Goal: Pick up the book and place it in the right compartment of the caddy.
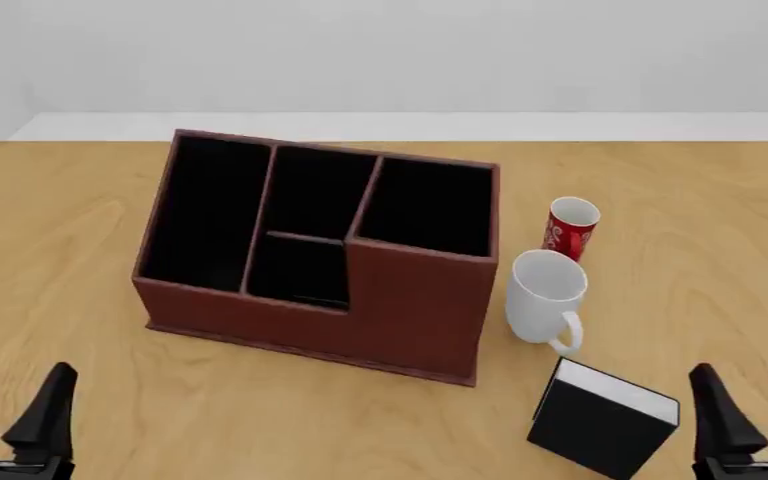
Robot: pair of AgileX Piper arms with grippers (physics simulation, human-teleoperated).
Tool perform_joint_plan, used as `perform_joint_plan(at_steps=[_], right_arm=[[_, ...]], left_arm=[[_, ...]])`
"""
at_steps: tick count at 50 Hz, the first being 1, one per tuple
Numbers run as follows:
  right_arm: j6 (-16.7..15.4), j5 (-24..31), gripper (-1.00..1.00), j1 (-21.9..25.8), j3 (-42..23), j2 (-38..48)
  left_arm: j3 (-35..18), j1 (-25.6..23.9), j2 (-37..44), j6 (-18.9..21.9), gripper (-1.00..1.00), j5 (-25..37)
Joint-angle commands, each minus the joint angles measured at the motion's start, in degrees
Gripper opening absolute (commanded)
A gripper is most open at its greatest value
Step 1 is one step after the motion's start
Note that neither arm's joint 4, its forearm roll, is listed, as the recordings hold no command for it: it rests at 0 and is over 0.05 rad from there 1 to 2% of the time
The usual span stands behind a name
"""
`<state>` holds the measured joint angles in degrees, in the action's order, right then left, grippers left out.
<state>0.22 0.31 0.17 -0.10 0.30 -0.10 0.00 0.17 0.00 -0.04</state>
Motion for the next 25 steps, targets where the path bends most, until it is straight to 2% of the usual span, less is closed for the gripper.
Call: perform_joint_plan(at_steps=[1,2,3,6,7,10,11,12,14,15,17,19,20,21,25], right_arm=[[-0.77,-0.65,1.0,0.26,-0.34,1.64],[-0.55,0.26,1.0,1.52,-0.78,1.04],[-2.83,-0.22,1.0,2.1,-1.29,3.2],[-1.7,1.42,1.0,1.81,-2.9,2.89],[-3.79,0.62,1.0,1.38,-3.43,5.19],[-3.62,1.39,1.0,1.77,-5.3,6.86],[-4.42,1.89,1.0,2.65,-7.84,9.67],[-6.8,3.66,1.0,3.97,-9.87,10.16],[-7.2,4.35,1.0,5.27,-11.15,12.77],[-9.85,4.58,1.0,5.32,-11.45,13.48],[-8.74,5.54,1.0,5.86,-11.9,13.49],[-13.13,7.4,1.0,4.97,-12.73,12.48],[-10.8,9.11,1.0,6.21,-14.05,12.71],[-13.64,9.45,1.0,6.46,-14.03,13.4],[-15.67,12.99,1.0,7.77,-17.15,15.13]], left_arm=[[-0.15,0.0,0.26,0.0,1.0,-0.07],[-0.15,0.0,0.26,0.0,1.0,-0.07],[-0.15,0.0,0.26,0.0,1.0,-0.07],[-0.15,0.0,0.26,0.0,1.0,-0.07],[-0.15,0.0,0.26,0.0,1.0,-0.07],[-0.15,0.0,0.26,0.0,1.0,-0.07],[-0.15,0.0,0.26,0.0,1.0,-0.07],[-0.15,0.0,0.26,0.0,1.0,-0.07],[-0.15,0.0,0.26,0.0,1.0,-0.07],[-0.15,0.0,0.26,0.0,1.0,-0.07],[-0.15,0.0,0.26,0.0,1.0,-0.07],[-0.15,0.0,0.26,0.0,1.0,-0.07],[-0.15,0.0,0.26,0.0,1.0,-0.07],[-0.15,0.0,0.26,0.0,1.0,-0.07],[-0.15,0.0,0.26,0.0,1.0,-0.07]])
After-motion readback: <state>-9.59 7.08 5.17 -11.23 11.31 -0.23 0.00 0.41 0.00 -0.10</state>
